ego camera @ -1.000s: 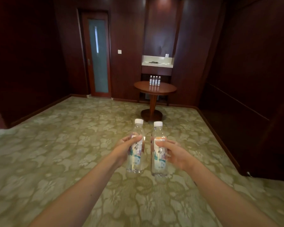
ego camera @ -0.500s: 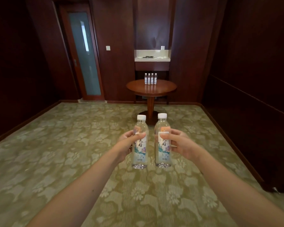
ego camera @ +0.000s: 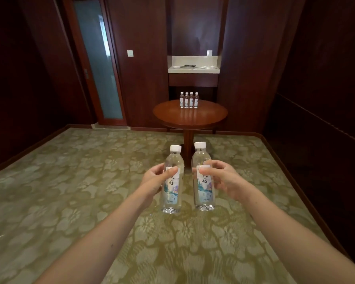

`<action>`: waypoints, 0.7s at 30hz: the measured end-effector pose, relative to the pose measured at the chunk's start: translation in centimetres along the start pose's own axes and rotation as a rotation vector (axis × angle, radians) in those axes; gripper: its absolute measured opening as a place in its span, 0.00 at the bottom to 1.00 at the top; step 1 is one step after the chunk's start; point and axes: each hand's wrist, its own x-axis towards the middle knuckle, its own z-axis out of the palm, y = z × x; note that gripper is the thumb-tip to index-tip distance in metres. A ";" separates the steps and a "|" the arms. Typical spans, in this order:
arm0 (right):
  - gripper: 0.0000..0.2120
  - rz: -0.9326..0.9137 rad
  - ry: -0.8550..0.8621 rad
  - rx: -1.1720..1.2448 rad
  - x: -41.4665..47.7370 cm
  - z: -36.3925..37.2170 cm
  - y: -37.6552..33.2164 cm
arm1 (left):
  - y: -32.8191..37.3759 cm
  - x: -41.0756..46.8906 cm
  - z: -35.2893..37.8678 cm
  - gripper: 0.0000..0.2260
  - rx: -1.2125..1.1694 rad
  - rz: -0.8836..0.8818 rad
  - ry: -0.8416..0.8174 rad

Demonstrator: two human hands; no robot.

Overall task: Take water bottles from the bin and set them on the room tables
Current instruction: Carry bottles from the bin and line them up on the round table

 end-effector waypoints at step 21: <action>0.22 -0.030 0.195 0.087 45.5 -19.4 -9.1 | 7.2 53.7 9.6 0.31 0.031 0.003 -0.158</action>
